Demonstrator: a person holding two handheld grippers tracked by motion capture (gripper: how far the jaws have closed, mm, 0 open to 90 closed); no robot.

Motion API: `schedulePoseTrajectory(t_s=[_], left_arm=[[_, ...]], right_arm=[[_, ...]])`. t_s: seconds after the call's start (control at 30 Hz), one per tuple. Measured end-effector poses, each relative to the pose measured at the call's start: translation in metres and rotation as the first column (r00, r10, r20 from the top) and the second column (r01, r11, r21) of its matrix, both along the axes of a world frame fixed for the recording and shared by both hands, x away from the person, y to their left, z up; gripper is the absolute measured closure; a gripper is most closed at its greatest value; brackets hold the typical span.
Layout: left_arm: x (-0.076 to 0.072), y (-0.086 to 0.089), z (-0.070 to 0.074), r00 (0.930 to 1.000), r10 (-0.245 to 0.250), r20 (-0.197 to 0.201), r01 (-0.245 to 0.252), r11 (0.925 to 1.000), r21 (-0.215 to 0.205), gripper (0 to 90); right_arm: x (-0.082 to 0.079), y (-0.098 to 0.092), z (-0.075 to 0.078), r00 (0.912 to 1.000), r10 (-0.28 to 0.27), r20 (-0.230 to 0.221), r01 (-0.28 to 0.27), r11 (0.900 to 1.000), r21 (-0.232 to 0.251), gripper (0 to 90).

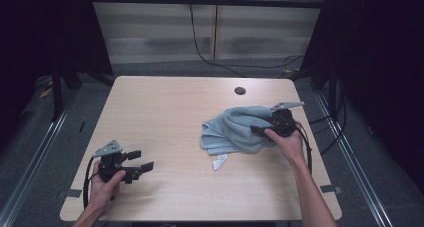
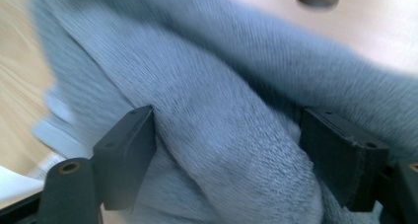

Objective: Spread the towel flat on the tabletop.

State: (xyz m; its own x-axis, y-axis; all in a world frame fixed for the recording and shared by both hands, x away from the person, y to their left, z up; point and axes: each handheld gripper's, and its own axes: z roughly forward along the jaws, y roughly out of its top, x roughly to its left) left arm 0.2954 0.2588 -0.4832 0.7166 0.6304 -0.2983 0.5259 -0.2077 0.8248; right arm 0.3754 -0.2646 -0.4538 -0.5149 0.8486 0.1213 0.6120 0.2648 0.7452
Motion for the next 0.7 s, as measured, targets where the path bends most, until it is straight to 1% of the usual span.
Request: schedulePoseTrajectory(t_s=[0.03,0.1,0.13,0.17,0.2,0.23,0.27,0.3,0.33,0.37,0.4,0.47,0.5,0.53,0.6,0.63,0.67,0.7], left_arm=[[0.0,0.0,0.0,1.0,0.0,0.001,0.0,1.0,0.003,21.0],[0.0,0.0,-0.001,1.0,-0.001,0.001,0.001,1.0,0.009,21.1],[0.001,0.0,-0.001,1.0,-0.002,-0.002,0.002,1.0,0.009,21.0],[0.001,-0.001,-0.001,1.0,0.001,-0.001,-0.001,1.0,0.007,21.0],[0.0,-0.001,-0.001,1.0,0.0,0.0,0.0,1.0,0.009,21.1],[0.0,-0.001,0.0,1.0,-0.001,0.002,0.001,1.0,0.007,21.1],[0.0,-0.002,0.0,1.0,-0.002,0.003,0.002,1.0,0.006,21.1],[0.0,-0.002,0.0,1.0,-0.009,0.003,0.009,0.9999,0.008,21.1],[0.0,-0.003,0.0,0.9999,-0.01,0.002,0.01,0.9999,0.004,21.1],[0.0,-0.003,0.0,0.9999,-0.011,0.003,0.011,0.9999,0.009,21.1],[0.0,-0.004,0.0,0.9999,-0.012,0.006,0.012,0.9999,0.011,21.1],[0.0,-0.006,0.0,0.9998,-0.018,0.005,0.018,0.9997,0.015,21.1],[0.0,-0.006,0.0,0.9998,-0.021,0.006,0.021,0.9996,0.019,21.1],[0.0,-0.006,0.0,0.9998,-0.019,0.006,0.019,0.9996,0.02,21.1],[0.001,-0.007,0.0,0.9998,-0.02,0.005,0.02,0.9995,0.022,21.1],[0.0,-0.007,0.0,0.9998,-0.019,0.006,0.018,0.9996,0.022,21.1],[0.0,-0.007,0.0,0.9998,-0.021,0.008,0.021,0.9996,0.02,21.1],[0.0,-0.007,0.0,0.9997,-0.024,0.008,0.024,0.9996,0.015,21.1]], right_arm=[[0.002,0.001,-0.006,0.9999,-0.002,-0.012,0.001,1.0,-0.027,18.6],[0.005,0.002,-0.019,0.999,0.011,-0.042,-0.012,1.0,-0.027,19.3],[0.006,0.003,-0.03,0.9978,0.02,-0.063,-0.022,0.999,-0.032,20.6],[0.006,0.003,-0.03,0.9978,0.02,-0.063,-0.022,0.999,-0.032,20.6],[0.006,0.005,-0.036,0.9976,0.02,-0.066,-0.023,0.999,-0.033,28.8],[0.006,0.005,-0.036,0.9976,0.02,-0.066,-0.023,0.999,-0.033,28.8],[0.006,0.005,-0.039,0.997,0.023,-0.074,-0.026,0.999,-0.036,38.3],[0.006,0.005,-0.039,0.997,0.023,-0.074,-0.026,0.999,-0.036,38.3],[0.004,0.005,-0.04,0.9962,0.029,-0.082,-0.033,0.999,-0.042,48.6],[0.003,0.005,-0.04,0.9956,0.027,-0.09,-0.031,0.999,-0.042,51.7],[0.003,0.005,-0.04,0.9956,0.027,-0.09,-0.031,0.999,-0.042,51.7],[-0.001,0.008,-0.041,0.9947,0.03,-0.098,-0.031,0.999,-0.013,58.0],[-0.006,0.012,-0.043,0.9943,0.039,-0.099,-0.037,0.999,0.025,63.9],[-0.006,0.012,-0.043,0.9943,0.039,-0.099,-0.037,0.999,0.025,63.9],[-0.012,0.019,-0.043,0.9936,0.055,-0.099,-0.052,0.998,0.037,66.4],[-0.016,0.024,-0.043,0.9929,0.064,-0.1,-0.061,0.998,0.033,67.9],[-0.022,0.034,-0.041,0.9907,0.084,-0.107,-0.081,0.996,0.034,68.4],[-0.026,0.04,-0.041,0.9892,0.099,-0.108,-0.096,0.995,0.032,68.7]])
